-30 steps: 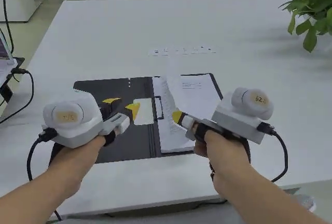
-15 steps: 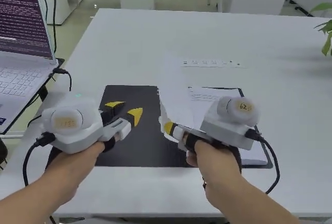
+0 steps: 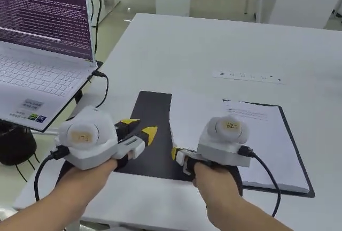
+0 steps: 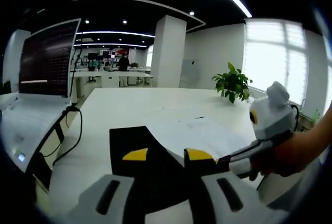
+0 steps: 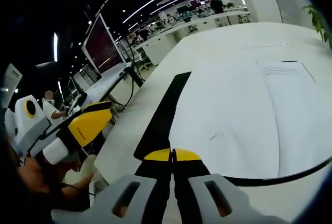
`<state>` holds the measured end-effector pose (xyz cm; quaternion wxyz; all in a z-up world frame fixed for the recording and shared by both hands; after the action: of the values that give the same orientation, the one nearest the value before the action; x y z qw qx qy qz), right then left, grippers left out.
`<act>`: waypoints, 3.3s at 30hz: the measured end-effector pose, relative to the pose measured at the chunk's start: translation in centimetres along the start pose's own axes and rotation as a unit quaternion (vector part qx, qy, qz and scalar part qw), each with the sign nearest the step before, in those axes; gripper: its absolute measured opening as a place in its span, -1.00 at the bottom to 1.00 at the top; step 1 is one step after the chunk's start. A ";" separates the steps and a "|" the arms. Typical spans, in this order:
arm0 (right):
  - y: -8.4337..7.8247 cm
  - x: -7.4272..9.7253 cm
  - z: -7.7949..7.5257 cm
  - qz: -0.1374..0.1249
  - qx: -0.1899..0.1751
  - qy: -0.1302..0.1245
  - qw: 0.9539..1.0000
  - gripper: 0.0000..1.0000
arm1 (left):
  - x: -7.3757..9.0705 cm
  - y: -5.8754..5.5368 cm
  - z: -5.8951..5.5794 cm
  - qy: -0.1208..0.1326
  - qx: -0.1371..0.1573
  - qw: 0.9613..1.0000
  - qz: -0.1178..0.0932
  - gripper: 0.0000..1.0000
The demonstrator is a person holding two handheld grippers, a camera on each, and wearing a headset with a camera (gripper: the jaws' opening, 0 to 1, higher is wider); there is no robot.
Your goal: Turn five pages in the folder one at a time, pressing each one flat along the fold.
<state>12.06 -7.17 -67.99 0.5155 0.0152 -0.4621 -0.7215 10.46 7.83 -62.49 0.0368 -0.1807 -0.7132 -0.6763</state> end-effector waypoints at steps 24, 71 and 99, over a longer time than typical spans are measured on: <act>-3.1 -1.7 -1.4 0.029 0.024 0.052 0.998 -0.76 | -2.9 -3.2 -2.7 -0.018 -0.026 0.996 0.083 -0.52; 6.2 4.0 -15.6 -0.114 0.008 -0.018 0.993 -1.00 | -6.8 -10.6 -6.8 0.095 -0.077 0.984 0.130 -0.56; 9.7 0.0 -20.0 -0.097 0.045 -0.046 0.993 -1.00 | -7.2 -11.1 -6.7 0.094 -0.075 0.986 0.119 -0.56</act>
<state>29.05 -20.61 -72.78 0.4199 0.0506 -0.5136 -0.7465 12.46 -0.39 -74.62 0.1704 -0.2020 -0.6272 -0.7327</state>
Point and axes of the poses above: the centre of the closed fingertips' face, and the gripper's own axes: x roughly backward along the fingers, z roughly to its left, y roughly out of its top, the point moved 9 cm from there along x, roughly backward along the fingers, and after that the axes turned 15 degrees about y, right-handed, at the moved point
